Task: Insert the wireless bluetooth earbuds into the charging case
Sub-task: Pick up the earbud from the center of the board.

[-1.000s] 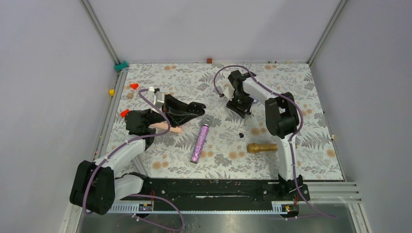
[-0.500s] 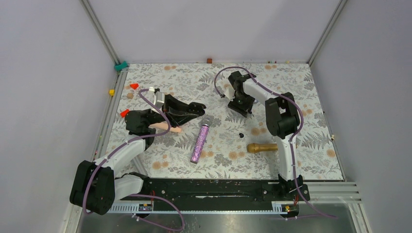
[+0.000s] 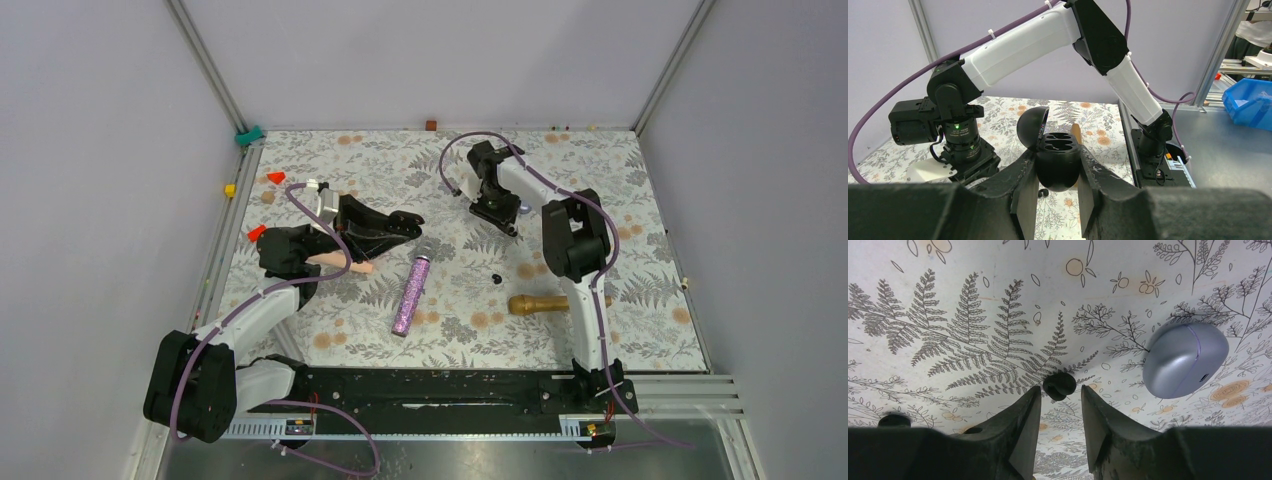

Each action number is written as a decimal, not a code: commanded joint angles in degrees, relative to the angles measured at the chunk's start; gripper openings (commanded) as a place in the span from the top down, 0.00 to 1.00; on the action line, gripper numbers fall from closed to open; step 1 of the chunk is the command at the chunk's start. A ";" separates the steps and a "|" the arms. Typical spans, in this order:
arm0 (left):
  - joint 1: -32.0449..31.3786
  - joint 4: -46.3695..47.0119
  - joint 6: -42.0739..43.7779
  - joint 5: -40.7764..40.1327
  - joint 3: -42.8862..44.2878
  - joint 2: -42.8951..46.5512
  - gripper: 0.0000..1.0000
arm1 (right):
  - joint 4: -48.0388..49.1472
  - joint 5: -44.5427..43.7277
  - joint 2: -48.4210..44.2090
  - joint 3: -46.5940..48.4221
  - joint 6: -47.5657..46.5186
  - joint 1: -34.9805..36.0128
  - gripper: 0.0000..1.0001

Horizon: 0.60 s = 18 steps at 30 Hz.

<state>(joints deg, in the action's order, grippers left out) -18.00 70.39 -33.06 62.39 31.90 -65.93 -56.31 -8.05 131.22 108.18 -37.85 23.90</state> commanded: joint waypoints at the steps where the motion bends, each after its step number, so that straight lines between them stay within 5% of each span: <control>1: 0.25 3.00 -0.30 1.06 1.90 1.21 1.00 | -4.73 -0.87 1.37 3.73 0.75 0.19 0.56; 18: 0.25 3.17 -0.61 1.14 2.06 0.82 1.00 | 0.21 -0.94 -2.47 -3.73 2.66 1.54 0.57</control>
<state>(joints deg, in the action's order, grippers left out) -18.00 70.41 -33.32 62.59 31.90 -65.93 -55.92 -9.04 131.31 104.73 -37.04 24.29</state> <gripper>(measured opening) 0.295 0.445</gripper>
